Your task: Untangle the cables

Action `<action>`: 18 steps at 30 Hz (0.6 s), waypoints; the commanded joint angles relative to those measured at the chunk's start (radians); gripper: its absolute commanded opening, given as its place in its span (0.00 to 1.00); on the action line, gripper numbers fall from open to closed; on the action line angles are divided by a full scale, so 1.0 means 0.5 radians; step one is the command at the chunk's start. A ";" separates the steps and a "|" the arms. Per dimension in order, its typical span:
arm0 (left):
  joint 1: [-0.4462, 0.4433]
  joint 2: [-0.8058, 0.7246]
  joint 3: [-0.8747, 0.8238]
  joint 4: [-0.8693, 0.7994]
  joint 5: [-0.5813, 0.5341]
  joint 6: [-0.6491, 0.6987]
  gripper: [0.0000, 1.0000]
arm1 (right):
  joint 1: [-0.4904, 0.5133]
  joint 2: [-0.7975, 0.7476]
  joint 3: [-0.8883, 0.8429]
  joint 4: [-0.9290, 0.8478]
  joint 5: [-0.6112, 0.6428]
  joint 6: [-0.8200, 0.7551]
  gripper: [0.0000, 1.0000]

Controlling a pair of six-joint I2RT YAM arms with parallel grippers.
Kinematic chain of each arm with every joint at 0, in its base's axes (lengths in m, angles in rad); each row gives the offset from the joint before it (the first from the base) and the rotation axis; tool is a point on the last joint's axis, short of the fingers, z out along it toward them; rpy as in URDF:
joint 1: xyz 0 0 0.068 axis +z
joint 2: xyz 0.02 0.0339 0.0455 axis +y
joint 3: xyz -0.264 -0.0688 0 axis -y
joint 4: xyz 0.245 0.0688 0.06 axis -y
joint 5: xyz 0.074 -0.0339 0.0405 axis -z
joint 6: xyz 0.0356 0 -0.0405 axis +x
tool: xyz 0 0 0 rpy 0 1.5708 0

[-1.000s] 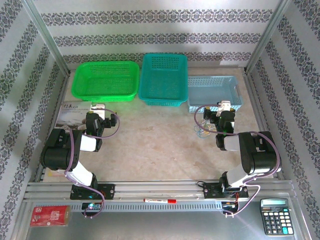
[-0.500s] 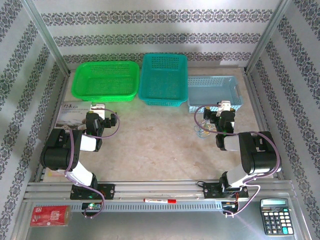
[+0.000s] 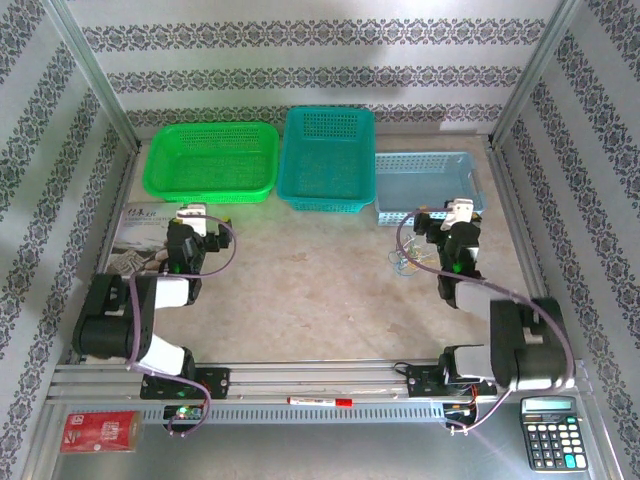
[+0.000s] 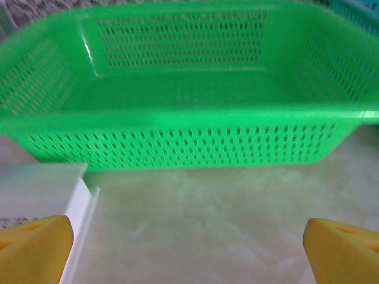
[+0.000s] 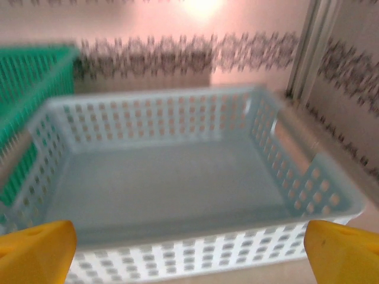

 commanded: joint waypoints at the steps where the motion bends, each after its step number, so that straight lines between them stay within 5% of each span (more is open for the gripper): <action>1: 0.010 -0.227 0.101 -0.356 -0.137 -0.092 1.00 | -0.029 -0.326 0.155 -0.550 0.145 0.280 0.98; 4: 0.011 -0.456 0.252 -0.741 -0.119 -0.292 1.00 | -0.058 -0.625 0.338 -1.191 0.194 0.734 0.98; 10: -0.054 -0.690 0.562 -1.375 0.186 -0.750 1.00 | -0.128 -1.022 0.242 -1.347 -0.486 1.041 0.96; 18: -0.387 -0.720 0.753 -1.795 0.272 -0.915 1.00 | -0.124 -0.687 0.288 -1.728 -0.679 1.163 0.87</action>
